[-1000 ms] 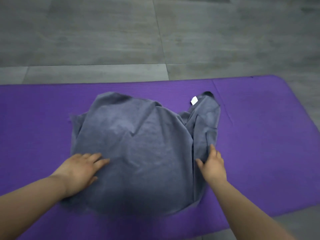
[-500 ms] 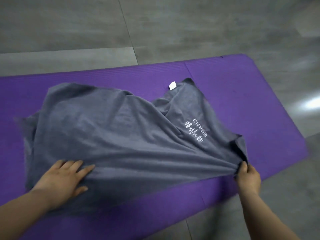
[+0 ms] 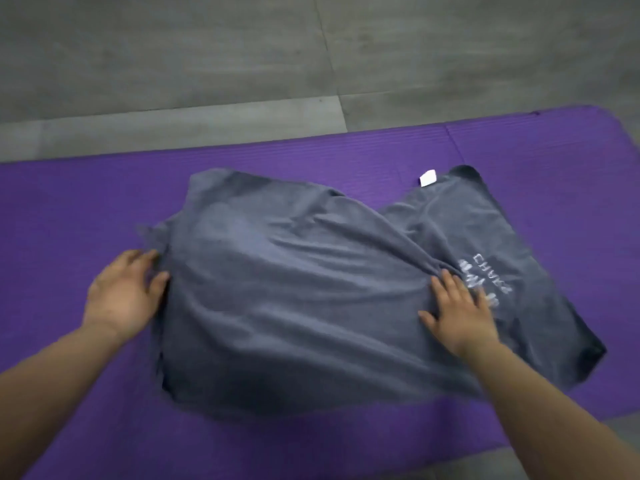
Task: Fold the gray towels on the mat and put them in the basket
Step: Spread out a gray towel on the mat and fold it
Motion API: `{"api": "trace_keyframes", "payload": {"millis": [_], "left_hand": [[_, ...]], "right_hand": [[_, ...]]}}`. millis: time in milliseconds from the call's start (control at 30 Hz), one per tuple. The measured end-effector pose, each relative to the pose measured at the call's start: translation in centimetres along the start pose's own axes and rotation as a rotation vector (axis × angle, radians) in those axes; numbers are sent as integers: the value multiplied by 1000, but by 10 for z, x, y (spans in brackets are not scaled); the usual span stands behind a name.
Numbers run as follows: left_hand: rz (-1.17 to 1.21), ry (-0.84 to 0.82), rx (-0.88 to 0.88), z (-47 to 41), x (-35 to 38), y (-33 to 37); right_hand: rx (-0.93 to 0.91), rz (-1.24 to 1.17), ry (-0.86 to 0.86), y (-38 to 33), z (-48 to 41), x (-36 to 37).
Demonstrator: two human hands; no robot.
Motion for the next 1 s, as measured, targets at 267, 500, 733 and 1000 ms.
{"api": "trace_keyframes", "payload": {"millis": [267, 500, 733, 1000], "left_hand": [[425, -287, -471, -17, 33, -17], [872, -116, -518, -7, 19, -28], [965, 25, -681, 13, -32, -165], [499, -459, -837, 106, -9, -224]], "right_hand": [[166, 85, 48, -4, 1, -34], [-627, 115, 165, -207, -28, -63], [-559, 204, -87, -239, -34, -25], [-562, 135, 96, -249, -28, -25]]}}
Point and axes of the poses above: each hand's wrist, its own z-axis away from the middle knuckle, its own x-axis out of the palm, y = z × x, the point moved 5 cm from there along -z, towards the middle knuckle, and after that the axes turned 11 degrees about -x, right-handed, at the moved point
